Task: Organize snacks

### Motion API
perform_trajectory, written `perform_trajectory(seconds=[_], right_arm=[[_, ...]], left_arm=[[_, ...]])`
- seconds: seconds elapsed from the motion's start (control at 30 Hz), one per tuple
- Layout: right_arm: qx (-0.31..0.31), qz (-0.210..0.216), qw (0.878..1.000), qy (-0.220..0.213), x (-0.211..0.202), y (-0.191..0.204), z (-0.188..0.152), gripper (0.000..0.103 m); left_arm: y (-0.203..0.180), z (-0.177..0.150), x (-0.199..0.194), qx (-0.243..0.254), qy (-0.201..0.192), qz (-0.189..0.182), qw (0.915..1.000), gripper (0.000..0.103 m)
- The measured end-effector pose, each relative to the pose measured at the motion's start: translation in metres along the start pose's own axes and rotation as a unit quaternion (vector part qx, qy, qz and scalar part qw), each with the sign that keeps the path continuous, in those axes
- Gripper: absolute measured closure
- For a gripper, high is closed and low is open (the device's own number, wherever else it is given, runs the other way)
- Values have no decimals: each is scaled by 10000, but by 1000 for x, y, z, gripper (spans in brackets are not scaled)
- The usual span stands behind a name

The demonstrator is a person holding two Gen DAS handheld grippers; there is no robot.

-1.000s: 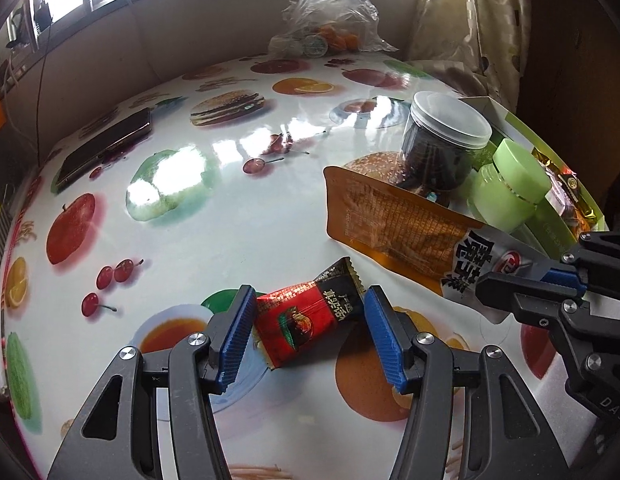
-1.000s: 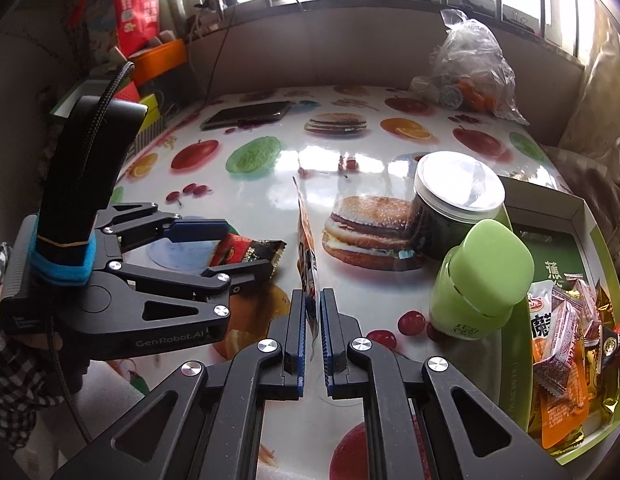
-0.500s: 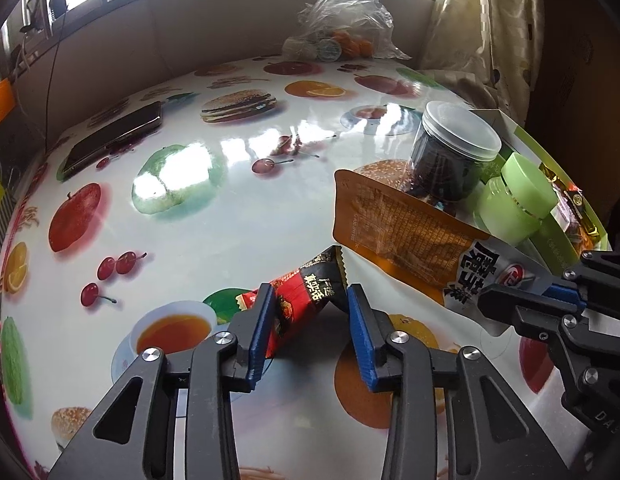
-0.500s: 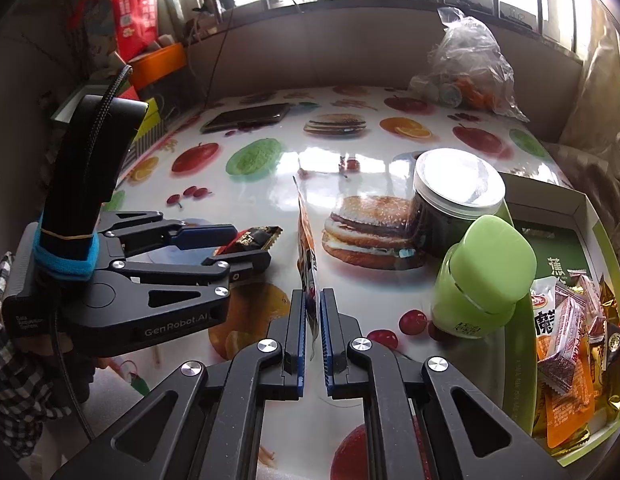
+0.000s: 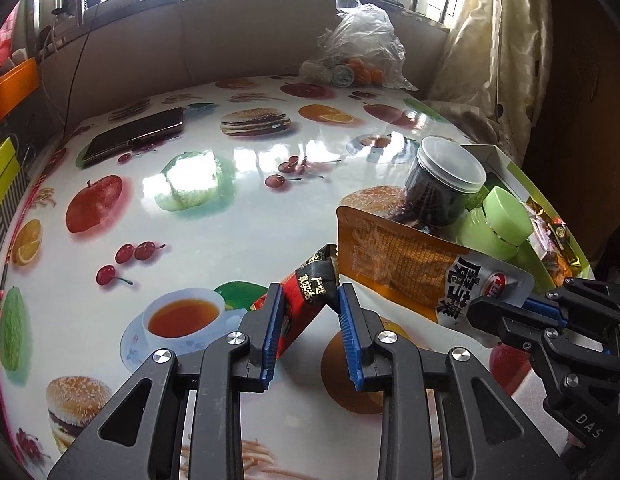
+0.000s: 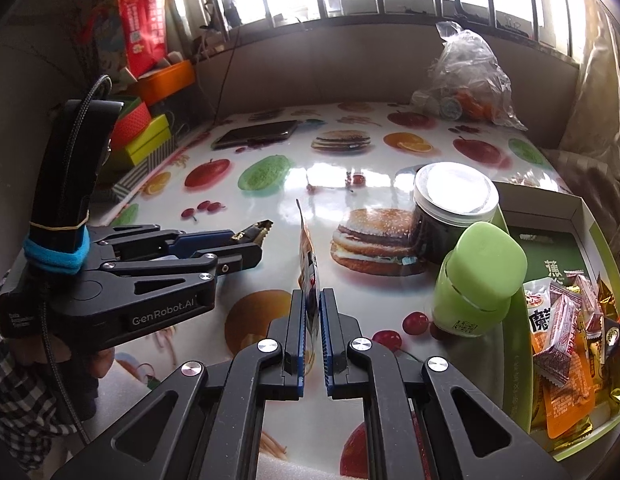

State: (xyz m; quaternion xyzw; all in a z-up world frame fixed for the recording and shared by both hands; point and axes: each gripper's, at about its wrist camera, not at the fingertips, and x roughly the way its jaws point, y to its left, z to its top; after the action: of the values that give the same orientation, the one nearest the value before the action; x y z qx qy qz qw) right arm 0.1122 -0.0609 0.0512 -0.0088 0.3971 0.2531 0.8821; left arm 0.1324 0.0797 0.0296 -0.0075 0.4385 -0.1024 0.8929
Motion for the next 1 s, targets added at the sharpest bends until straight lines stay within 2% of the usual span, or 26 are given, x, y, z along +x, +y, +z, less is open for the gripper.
perform_trajectory(seconds=[0.17,0.63,1.0], right_arm=[[32,-26,9994,-332,-20,-3,4,96],[114,-39,9964,-843,-64,-9,7,96],[272,-204,9926,-1170,-94,-26,8,96]], left_arm=[[-2,1,-12,-50,-118,28,9999,74],[-15,3,-37,-84,-361,4,9993,74],[-44,13,-55,174,-545,-89,9983,74]])
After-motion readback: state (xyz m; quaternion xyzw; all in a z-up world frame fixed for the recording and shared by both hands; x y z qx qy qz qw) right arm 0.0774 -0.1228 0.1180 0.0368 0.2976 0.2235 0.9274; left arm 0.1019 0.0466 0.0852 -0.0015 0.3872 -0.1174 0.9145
